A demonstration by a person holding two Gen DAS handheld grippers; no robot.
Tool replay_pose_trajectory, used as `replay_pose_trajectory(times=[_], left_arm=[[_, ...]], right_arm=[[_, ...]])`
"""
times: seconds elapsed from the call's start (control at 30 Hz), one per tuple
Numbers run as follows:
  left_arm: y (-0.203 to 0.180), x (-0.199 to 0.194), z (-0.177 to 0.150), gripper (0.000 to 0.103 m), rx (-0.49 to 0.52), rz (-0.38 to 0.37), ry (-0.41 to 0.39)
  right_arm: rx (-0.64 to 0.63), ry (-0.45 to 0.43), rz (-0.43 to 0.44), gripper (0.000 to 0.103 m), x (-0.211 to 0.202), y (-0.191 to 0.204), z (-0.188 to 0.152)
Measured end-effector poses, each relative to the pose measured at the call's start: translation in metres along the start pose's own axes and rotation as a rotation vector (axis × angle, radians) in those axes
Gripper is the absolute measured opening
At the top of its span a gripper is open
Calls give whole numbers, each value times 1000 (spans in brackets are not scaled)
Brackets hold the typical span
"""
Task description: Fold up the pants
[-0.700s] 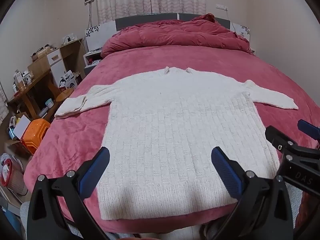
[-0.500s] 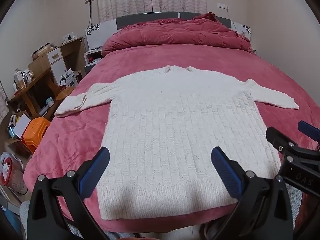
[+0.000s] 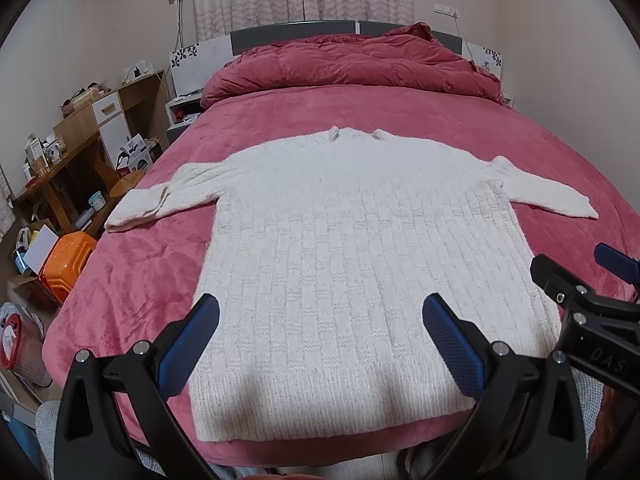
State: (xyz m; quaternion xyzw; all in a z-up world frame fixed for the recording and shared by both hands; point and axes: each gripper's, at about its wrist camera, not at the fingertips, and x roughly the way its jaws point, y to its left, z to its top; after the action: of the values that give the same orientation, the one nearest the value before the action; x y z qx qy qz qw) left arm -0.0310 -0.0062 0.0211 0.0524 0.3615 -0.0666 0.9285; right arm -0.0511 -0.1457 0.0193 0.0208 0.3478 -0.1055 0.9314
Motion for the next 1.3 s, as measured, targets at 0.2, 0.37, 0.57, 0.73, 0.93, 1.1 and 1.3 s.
replay_pose_trajectory(times=[0.2, 0.37, 0.57, 0.73, 0.93, 1.1, 1.3], left_arm=[[-1, 6, 0, 101, 0, -10, 4], [2, 14, -1, 101, -14, -9, 28], [9, 24, -2, 101, -31, -2, 38], [14, 31, -4, 101, -40, -3, 53], [29, 45, -9, 101, -98, -185, 95], [62, 64, -19, 101, -264, -364, 102], [103, 88, -7, 101, -237, -152, 75]], right_arm=[[-4, 2, -1, 100, 5, 2, 1], [-4, 9, -1, 100, 12, 1, 1], [-4, 24, -1, 100, 24, 2, 3], [-1, 61, 3, 100, 34, 3, 4], [6, 98, 34, 100, 44, 7, 2], [-27, 85, 64, 100, 57, 17, 14], [-113, 50, 117, 100, 87, 28, 43]])
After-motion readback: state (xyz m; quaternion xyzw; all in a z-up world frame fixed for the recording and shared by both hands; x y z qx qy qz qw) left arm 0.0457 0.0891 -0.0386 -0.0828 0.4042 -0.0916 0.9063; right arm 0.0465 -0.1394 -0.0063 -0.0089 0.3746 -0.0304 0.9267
